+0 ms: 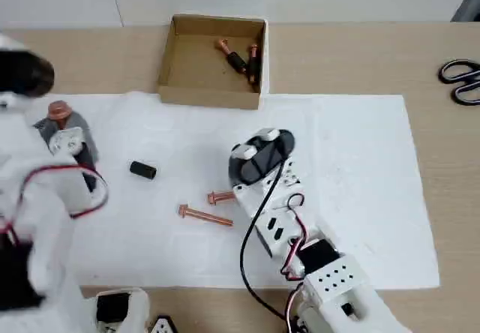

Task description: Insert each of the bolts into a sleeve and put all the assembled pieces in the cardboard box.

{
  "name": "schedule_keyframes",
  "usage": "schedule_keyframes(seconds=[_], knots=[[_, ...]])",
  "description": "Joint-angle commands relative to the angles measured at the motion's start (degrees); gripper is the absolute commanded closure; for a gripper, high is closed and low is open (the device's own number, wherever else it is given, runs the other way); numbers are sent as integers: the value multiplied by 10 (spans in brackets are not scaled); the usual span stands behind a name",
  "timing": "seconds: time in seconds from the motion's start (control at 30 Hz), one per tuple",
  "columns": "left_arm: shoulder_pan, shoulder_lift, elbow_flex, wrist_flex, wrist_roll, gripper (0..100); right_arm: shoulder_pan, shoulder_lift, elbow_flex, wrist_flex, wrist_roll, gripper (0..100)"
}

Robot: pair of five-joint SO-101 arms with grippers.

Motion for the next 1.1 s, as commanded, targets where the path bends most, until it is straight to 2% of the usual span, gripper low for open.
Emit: schedule_keyframes(seconds=[0.0,0.1,0.2,0.3,0.37,0.5,0.63,0.8,0.97,1.07], knots=[[69,-127,136,-136,76,994,-24,-18,-11,-95,3,991],[121,-239,307,-272,89,994,-34,-44,31,-157,6,991],[149,-346,463,-431,90,994,-31,-80,71,-169,7,991],[185,-430,567,-558,90,994,-31,-129,101,-169,31,991],[220,-459,609,-607,90,994,-31,-164,119,-169,61,991],[293,-451,651,-613,89,994,-30,-233,152,-159,98,993],[335,-404,647,-615,65,994,-30,-290,151,-87,96,993],[370,-338,610,-616,-30,994,-30,-345,151,-22,64,993],[382,-296,575,-617,-43,994,-30,-387,151,37,32,993],[381,-283,571,-650,-44,994,-30,-409,150,56,32,993]])
